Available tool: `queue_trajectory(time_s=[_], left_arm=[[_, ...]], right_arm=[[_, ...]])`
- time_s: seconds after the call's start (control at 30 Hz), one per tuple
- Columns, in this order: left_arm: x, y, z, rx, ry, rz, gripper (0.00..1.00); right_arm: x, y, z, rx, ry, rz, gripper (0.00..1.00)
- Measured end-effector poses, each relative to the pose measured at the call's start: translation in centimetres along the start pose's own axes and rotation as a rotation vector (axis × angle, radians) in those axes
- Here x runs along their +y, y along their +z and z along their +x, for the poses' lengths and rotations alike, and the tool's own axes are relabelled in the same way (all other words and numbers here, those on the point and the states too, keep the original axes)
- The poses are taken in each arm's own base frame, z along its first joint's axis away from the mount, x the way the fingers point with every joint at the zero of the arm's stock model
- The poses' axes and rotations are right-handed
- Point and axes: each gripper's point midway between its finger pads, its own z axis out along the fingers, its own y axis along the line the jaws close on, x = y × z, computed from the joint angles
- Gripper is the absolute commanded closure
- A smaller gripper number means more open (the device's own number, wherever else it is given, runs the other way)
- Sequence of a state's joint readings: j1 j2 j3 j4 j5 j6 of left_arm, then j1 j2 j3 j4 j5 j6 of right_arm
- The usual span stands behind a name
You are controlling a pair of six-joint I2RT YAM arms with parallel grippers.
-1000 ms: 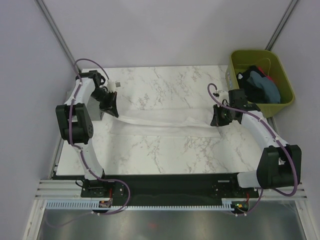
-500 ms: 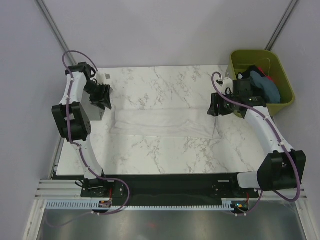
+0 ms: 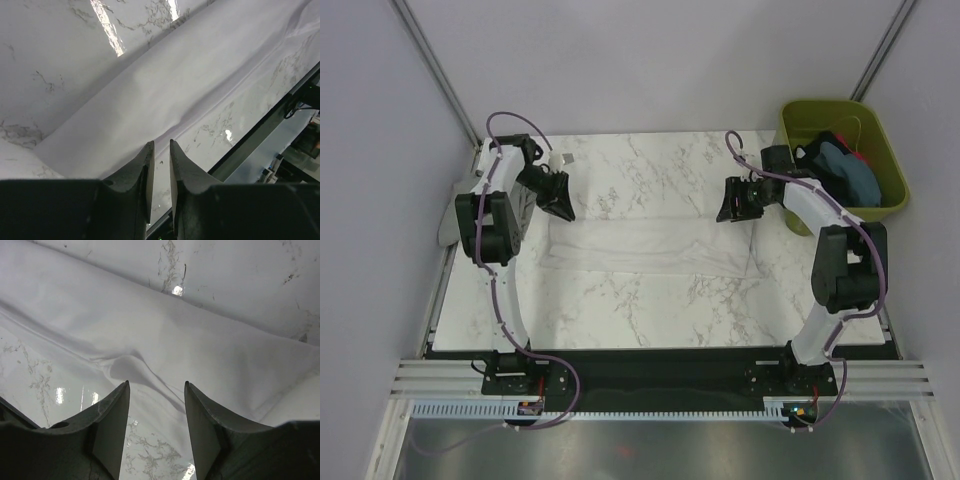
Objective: Fold and stack the t-shirts
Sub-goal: Fold the tshirt
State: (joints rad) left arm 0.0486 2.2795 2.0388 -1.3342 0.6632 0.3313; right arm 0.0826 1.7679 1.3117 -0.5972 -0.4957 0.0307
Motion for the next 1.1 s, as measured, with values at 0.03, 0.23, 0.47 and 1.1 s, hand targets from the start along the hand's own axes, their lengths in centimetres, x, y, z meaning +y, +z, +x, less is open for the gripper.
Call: queue_trajectory(time_s=[0.03, 0.23, 0.47, 1.1], left_arm=[[0.3, 0.7, 0.2, 0.015, -0.011, 0.011, 0.75], [0.7, 2.8, 1.4, 0.071, -0.054, 0.055, 0.75], [0.8, 4.0, 1.9, 0.103, -0.065, 0.069, 0.74], [1.5, 6.4, 2.6, 0.153, -0.103, 0.105, 0.72]], right_arm=[[0.0, 0.4, -0.3, 0.003, 0.0, -0.003, 0.44], [0.7, 2.5, -1.4, 0.019, -0.027, -0.023, 0.44], [2.7, 6.2, -0.5, 0.091, -0.071, -0.059, 0.45], [4.8, 6.7, 6.3, 0.254, -0.095, -0.045, 0.46]])
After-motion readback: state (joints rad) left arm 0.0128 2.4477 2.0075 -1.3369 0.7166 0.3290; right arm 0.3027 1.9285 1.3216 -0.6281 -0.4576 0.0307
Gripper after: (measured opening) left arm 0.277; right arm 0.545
